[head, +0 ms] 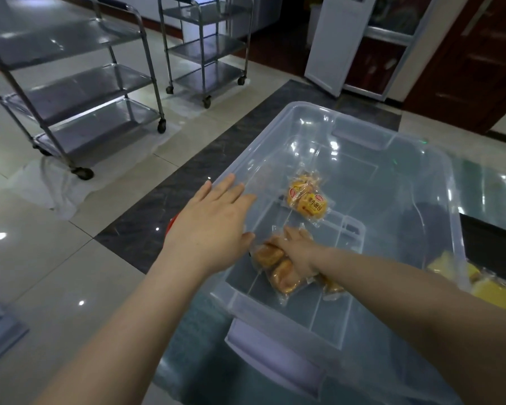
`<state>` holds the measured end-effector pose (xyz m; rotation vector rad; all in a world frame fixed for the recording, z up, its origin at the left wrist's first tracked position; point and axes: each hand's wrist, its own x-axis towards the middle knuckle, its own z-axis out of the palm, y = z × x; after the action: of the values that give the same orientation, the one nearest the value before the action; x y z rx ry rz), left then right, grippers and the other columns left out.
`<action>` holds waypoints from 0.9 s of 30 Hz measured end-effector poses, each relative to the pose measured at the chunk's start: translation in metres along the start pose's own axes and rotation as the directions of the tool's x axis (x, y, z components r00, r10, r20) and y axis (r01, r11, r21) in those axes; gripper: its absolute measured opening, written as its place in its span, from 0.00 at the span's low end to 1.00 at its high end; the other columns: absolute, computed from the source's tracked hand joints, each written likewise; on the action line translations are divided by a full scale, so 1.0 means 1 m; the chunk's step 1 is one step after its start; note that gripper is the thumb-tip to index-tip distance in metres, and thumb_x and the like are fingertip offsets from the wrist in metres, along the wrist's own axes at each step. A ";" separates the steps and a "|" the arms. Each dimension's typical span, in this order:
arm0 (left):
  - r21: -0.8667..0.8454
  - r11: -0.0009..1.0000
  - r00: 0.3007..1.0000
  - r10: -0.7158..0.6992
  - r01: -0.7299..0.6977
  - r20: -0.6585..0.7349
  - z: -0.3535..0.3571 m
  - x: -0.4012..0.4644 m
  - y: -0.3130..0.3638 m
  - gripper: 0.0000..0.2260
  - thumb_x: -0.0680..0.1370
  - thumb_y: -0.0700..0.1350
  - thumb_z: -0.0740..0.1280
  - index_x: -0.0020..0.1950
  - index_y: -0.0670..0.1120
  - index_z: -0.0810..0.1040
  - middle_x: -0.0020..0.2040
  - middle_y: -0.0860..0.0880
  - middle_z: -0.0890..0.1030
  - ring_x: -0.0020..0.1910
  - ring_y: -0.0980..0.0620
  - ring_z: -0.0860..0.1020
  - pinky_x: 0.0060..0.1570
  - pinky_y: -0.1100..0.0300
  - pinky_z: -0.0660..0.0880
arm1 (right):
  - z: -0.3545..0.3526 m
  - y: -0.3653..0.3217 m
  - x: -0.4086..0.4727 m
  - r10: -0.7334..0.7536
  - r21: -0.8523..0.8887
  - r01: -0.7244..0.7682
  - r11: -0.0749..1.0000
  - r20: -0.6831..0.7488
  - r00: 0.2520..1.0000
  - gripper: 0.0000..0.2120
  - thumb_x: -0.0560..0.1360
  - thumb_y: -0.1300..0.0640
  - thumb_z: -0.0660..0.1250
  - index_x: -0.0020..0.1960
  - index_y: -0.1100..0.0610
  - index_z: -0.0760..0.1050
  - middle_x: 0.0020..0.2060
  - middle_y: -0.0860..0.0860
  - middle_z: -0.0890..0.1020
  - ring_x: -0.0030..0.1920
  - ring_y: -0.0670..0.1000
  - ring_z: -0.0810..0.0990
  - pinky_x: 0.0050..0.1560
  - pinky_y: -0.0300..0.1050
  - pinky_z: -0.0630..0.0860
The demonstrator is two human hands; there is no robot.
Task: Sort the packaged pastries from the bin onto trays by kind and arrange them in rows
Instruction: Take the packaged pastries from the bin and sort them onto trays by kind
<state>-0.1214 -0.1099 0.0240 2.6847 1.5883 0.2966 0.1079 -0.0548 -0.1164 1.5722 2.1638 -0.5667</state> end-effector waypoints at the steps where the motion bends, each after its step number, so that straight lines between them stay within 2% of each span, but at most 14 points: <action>1: 0.001 1.000 1.000 -0.001 0.001 0.000 0.000 0.000 0.000 0.29 0.77 0.58 0.58 0.75 0.52 0.55 0.77 0.51 0.56 0.76 0.53 0.45 0.67 0.57 0.36 | 0.000 -0.003 0.000 -0.015 -0.003 0.015 1.000 -0.042 0.999 0.50 0.58 0.41 0.77 0.73 0.39 0.53 0.69 0.55 0.60 0.69 0.64 0.60 0.67 0.58 0.65; 3: -0.003 1.000 1.000 -0.005 0.005 0.002 0.000 0.001 0.000 0.29 0.77 0.58 0.59 0.75 0.53 0.55 0.77 0.52 0.56 0.76 0.54 0.45 0.67 0.57 0.36 | 0.001 -0.011 -0.001 -0.019 0.012 0.020 1.000 -0.076 0.997 0.45 0.60 0.46 0.77 0.71 0.43 0.58 0.63 0.55 0.65 0.63 0.60 0.67 0.62 0.53 0.70; 7: -0.013 1.000 1.000 -0.010 0.010 0.010 -0.001 -0.001 0.000 0.28 0.77 0.57 0.59 0.75 0.53 0.56 0.77 0.52 0.57 0.76 0.53 0.46 0.69 0.56 0.39 | -0.006 -0.019 -0.004 -0.014 0.052 0.019 0.998 -0.085 0.996 0.36 0.64 0.51 0.75 0.68 0.46 0.64 0.58 0.54 0.69 0.56 0.58 0.73 0.57 0.49 0.74; 9: -0.019 1.000 1.000 -0.006 0.006 0.016 -0.003 -0.001 0.001 0.28 0.77 0.56 0.59 0.75 0.53 0.56 0.76 0.52 0.58 0.76 0.53 0.46 0.71 0.55 0.41 | -0.016 -0.019 -0.009 -0.042 0.082 0.053 0.995 -0.135 0.990 0.28 0.66 0.53 0.72 0.64 0.47 0.68 0.53 0.49 0.73 0.52 0.55 0.76 0.49 0.43 0.74; 11: -0.022 1.000 1.000 -0.004 0.004 0.027 -0.004 -0.001 0.001 0.28 0.77 0.57 0.59 0.75 0.53 0.57 0.76 0.52 0.58 0.76 0.53 0.46 0.71 0.54 0.41 | -0.035 -0.016 -0.016 -0.025 0.186 0.063 0.981 -0.196 0.980 0.23 0.66 0.56 0.69 0.59 0.45 0.69 0.45 0.42 0.73 0.47 0.50 0.76 0.40 0.36 0.70; 12: -0.025 1.000 1.000 -0.003 0.003 0.030 -0.005 -0.001 0.001 0.28 0.77 0.57 0.59 0.75 0.53 0.56 0.76 0.52 0.58 0.76 0.53 0.46 0.72 0.54 0.42 | -0.047 -0.014 -0.022 -0.008 0.232 0.060 0.971 -0.218 0.976 0.22 0.66 0.57 0.68 0.57 0.44 0.69 0.44 0.41 0.73 0.46 0.49 0.76 0.39 0.36 0.71; 15: -0.043 0.999 0.999 -0.007 0.009 0.045 -0.007 -0.002 0.002 0.28 0.77 0.57 0.60 0.75 0.53 0.56 0.76 0.53 0.58 0.76 0.53 0.46 0.73 0.53 0.43 | -0.084 -0.005 -0.040 0.020 0.273 0.068 0.960 -0.310 0.951 0.22 0.66 0.59 0.67 0.57 0.46 0.70 0.47 0.47 0.76 0.47 0.51 0.76 0.44 0.41 0.75; 18: -0.082 0.996 0.998 -0.011 0.015 0.054 -0.008 -0.002 0.003 0.28 0.77 0.55 0.61 0.75 0.54 0.55 0.76 0.53 0.57 0.76 0.53 0.47 0.74 0.51 0.45 | -0.111 0.006 -0.068 0.063 0.326 0.084 0.942 -0.414 0.908 0.22 0.65 0.61 0.69 0.56 0.47 0.70 0.49 0.48 0.75 0.47 0.50 0.76 0.40 0.37 0.70; 21: -0.132 0.991 0.998 -0.009 0.016 0.054 -0.014 0.008 0.003 0.28 0.77 0.53 0.62 0.75 0.54 0.57 0.75 0.52 0.60 0.75 0.52 0.52 0.73 0.47 0.49 | -0.127 0.017 -0.094 0.103 0.363 0.094 0.927 -0.488 0.867 0.26 0.64 0.62 0.71 0.60 0.51 0.71 0.53 0.51 0.75 0.49 0.53 0.76 0.42 0.41 0.71; 24: -0.129 0.991 0.999 0.032 -0.027 0.037 -0.021 0.033 0.006 0.28 0.76 0.53 0.64 0.74 0.53 0.59 0.74 0.52 0.63 0.74 0.51 0.55 0.72 0.48 0.49 | -0.138 0.029 -0.109 0.131 0.357 0.081 0.930 -0.532 0.837 0.27 0.65 0.62 0.71 0.63 0.51 0.71 0.54 0.51 0.75 0.51 0.52 0.75 0.43 0.40 0.70; 27: -0.170 0.981 0.995 0.101 -0.096 0.023 -0.022 0.071 0.020 0.28 0.75 0.52 0.65 0.74 0.52 0.61 0.72 0.51 0.66 0.72 0.50 0.60 0.70 0.52 0.56 | -0.141 0.046 -0.113 0.197 0.357 0.024 0.934 -0.570 0.797 0.29 0.66 0.61 0.72 0.65 0.49 0.69 0.57 0.52 0.74 0.56 0.53 0.73 0.50 0.43 0.72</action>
<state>-0.0742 -0.0601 0.0587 2.6288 1.3582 0.3702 0.1717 -0.0548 0.0589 2.2905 2.5114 -0.4814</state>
